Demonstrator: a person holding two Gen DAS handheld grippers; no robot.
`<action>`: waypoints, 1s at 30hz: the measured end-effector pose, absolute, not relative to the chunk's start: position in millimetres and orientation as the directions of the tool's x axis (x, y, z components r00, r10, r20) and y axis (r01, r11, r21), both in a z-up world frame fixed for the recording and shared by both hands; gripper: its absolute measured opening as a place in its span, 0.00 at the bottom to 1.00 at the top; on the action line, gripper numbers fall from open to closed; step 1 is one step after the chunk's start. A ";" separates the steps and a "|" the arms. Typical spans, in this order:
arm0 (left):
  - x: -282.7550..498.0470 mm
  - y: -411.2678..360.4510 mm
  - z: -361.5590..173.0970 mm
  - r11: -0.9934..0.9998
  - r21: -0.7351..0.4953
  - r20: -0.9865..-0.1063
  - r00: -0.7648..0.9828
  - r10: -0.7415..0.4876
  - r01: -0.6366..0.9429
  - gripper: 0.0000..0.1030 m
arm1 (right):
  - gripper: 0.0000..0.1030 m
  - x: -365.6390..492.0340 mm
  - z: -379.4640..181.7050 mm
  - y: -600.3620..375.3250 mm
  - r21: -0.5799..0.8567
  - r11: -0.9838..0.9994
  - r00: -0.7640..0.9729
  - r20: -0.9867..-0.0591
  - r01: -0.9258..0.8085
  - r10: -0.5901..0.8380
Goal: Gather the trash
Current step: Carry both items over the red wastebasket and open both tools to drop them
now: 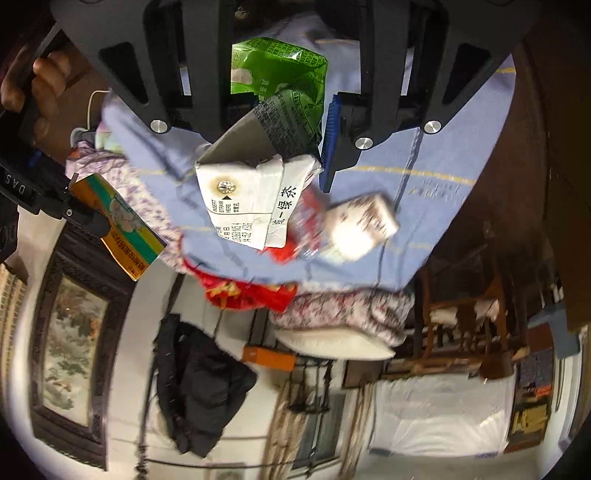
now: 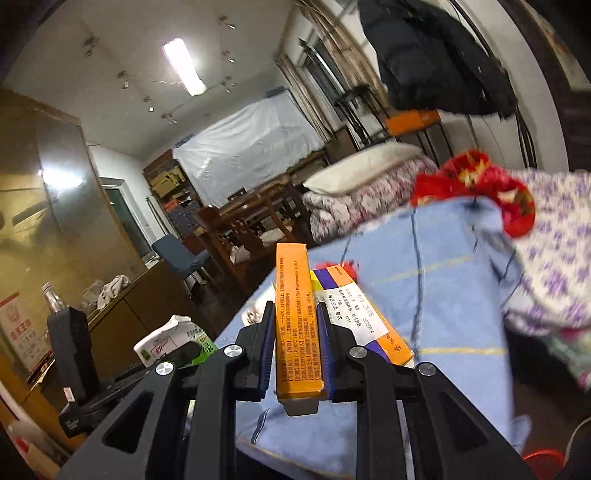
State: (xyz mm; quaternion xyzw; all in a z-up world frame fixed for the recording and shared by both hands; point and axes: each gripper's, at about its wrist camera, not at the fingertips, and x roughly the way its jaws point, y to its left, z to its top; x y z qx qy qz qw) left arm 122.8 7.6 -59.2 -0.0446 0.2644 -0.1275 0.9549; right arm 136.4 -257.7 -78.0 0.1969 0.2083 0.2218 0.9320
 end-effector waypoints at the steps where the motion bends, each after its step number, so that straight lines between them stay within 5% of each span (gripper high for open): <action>1: 116.5 -0.1 -51.4 0.961 -0.146 -0.481 0.832 -0.278 0.236 0.26 | 0.21 125.4 -71.1 -265.6 0.449 0.829 0.821 -0.294 -0.333 0.490; 9: 85.8 -79.1 -32.6 0.912 -0.099 -0.482 0.782 -0.394 0.398 0.27 | 0.22 39.3 -91.1 -356.1 0.450 0.874 0.875 -0.331 -0.184 0.355; 18: 73.7 -200.3 -71.1 0.800 -0.069 -0.603 0.614 -0.510 0.596 0.27 | 0.24 12.3 -251.5 -458.6 0.468 0.861 0.701 -0.681 0.197 0.210; 21: 70.1 -235.1 -90.4 0.762 -0.051 -0.648 0.559 -0.517 0.645 0.27 | 0.40 12.7 -299.5 -475.0 0.494 0.816 0.614 -0.755 0.301 0.230; 28: 63.1 -310.2 -127.6 0.659 -0.037 -0.726 0.433 -0.534 0.752 0.28 | 0.54 -25.2 -266.1 -528.8 0.571 0.732 0.761 -0.639 0.371 0.112; 30: 61.0 -331.5 -138.3 0.626 -0.043 -0.748 0.391 -0.537 0.778 0.36 | 0.57 -30.6 -253.1 -545.4 0.585 0.720 0.796 -0.601 0.372 0.077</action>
